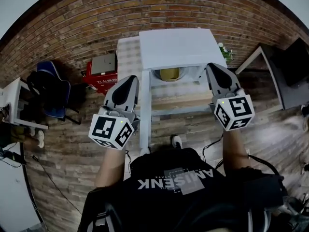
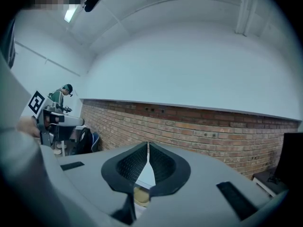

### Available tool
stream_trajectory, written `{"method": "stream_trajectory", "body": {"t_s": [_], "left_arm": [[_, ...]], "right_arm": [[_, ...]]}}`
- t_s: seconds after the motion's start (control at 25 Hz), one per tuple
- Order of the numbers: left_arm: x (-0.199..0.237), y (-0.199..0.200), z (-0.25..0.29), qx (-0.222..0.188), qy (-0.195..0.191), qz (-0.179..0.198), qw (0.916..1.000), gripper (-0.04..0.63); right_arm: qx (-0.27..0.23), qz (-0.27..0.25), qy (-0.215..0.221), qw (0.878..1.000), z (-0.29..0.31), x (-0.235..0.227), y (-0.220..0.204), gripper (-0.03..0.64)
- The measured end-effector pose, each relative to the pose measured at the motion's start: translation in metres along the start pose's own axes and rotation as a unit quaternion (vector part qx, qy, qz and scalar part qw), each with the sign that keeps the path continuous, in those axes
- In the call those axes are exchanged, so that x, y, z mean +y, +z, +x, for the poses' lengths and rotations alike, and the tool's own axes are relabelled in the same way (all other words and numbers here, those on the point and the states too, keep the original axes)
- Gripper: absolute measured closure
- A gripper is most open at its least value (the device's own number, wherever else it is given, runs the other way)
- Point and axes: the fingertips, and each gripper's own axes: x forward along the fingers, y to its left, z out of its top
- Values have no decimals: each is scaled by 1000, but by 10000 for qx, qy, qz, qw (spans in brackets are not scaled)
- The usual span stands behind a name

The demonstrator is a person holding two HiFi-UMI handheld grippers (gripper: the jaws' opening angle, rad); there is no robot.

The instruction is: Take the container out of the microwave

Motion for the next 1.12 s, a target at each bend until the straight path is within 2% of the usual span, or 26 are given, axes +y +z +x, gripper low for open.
{"method": "stream_trajectory", "body": {"t_s": [0.24, 0.56, 0.88, 0.92, 0.96, 1.0, 1.12], "left_arm": [[-11, -9, 13, 154, 351, 50, 9993, 581], [-17, -6, 15, -100, 678, -10, 9976, 581], [-24, -20, 24, 92, 1069, -19, 9942, 581], [-25, -22, 25, 118, 1106, -2, 9938, 581], [-25, -22, 26, 136, 1150, 16, 9933, 581], [-24, -23, 25, 145, 1216, 35, 9925, 581], [-21, -25, 18, 143, 1507, 78, 9884, 581]], "right_arm": [[-230, -6, 358, 9991, 10, -17, 1, 574], [-207, -55, 789, 9967, 25, -29, -11, 572], [-124, -282, 1271, 9914, 39, -31, -35, 566], [-78, -288, 1349, 9904, 42, -29, -41, 547], [-26, -297, 1455, 9889, 44, -27, -47, 486], [23, -314, 1581, 9869, 47, -23, -53, 465], [109, -389, 1932, 9803, 52, -7, -69, 463]]}}
